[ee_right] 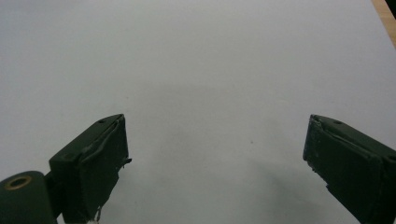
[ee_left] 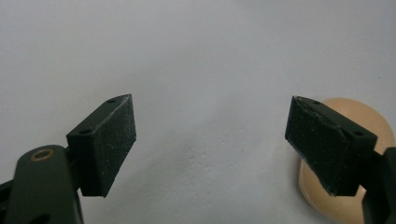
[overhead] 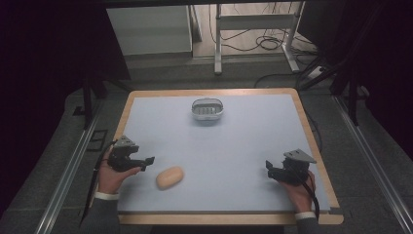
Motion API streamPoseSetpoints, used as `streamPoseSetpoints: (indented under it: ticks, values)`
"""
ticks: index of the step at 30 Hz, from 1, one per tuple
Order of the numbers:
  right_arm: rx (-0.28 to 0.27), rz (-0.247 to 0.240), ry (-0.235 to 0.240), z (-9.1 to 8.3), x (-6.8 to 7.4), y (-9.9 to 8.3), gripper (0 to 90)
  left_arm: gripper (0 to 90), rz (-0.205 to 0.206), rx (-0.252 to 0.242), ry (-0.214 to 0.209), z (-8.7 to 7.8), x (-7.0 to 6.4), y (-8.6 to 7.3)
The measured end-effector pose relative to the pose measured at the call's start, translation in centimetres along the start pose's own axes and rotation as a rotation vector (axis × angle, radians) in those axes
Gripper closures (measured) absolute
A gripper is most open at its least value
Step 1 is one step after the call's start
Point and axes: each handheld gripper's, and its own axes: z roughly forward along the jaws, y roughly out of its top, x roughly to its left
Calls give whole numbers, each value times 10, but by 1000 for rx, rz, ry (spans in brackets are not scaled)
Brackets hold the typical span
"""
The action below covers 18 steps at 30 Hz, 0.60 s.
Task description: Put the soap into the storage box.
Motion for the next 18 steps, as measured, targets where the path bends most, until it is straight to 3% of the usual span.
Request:
streamPoseSetpoints:
  ticks: [9,18]
  values:
    - [1,26,21,-1,-4,-1,70,167,9,33,14,4,0,-1]
    - [-7,41,28,-2,-5,-1,76,188,32,59,-20,0,-3,0]
